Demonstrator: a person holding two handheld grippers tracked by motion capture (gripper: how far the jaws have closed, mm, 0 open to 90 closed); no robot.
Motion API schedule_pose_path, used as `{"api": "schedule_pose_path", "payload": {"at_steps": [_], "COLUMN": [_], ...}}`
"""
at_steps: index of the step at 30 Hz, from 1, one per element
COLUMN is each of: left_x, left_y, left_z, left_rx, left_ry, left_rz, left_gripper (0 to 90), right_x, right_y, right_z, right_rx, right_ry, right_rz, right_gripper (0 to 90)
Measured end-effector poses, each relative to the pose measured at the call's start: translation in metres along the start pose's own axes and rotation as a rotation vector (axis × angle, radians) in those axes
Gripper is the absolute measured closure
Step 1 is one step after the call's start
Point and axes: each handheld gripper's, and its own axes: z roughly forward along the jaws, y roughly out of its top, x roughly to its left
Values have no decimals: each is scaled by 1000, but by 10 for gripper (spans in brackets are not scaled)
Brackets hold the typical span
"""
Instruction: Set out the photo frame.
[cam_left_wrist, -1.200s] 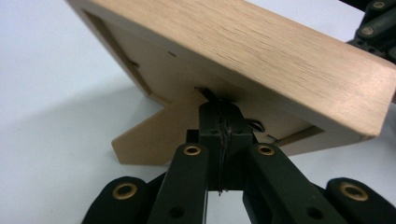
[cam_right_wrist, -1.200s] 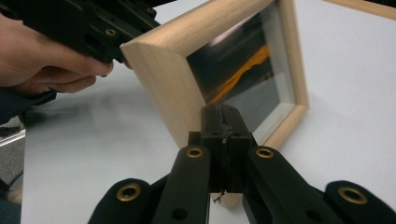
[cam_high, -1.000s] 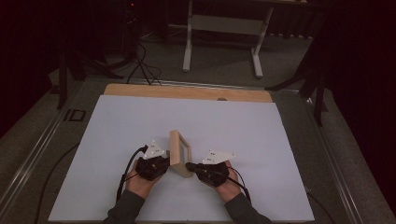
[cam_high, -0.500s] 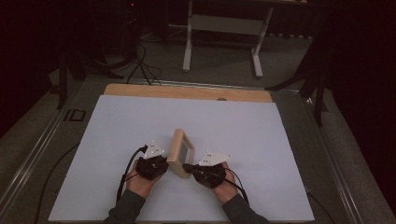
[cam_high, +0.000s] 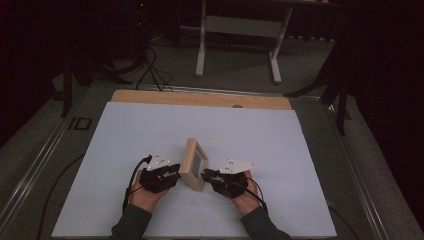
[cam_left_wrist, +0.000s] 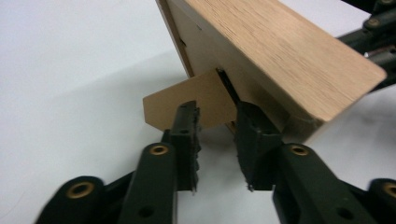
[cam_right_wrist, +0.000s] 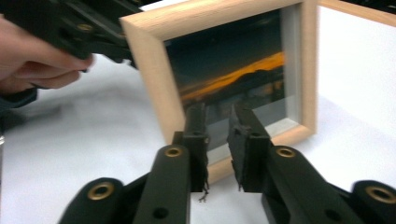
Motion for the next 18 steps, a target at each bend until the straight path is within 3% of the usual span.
{"api": "schedule_pose_path", "payload": {"at_steps": [4,18], "left_x": [1,2], "left_y": [-2,-13], "left_z": [-7,-30], "left_rx": [-1,-12], "left_ry": [12,-7], "left_rz": [-9,-45], "left_gripper": [601,522], "right_x": [-5,-14], "right_y": [0,1], "right_z": [-5,-12], "right_rx": [-6,-19], "right_ry": [-20,-44], "right_rz": [15,35], "right_gripper": [709,637]}}
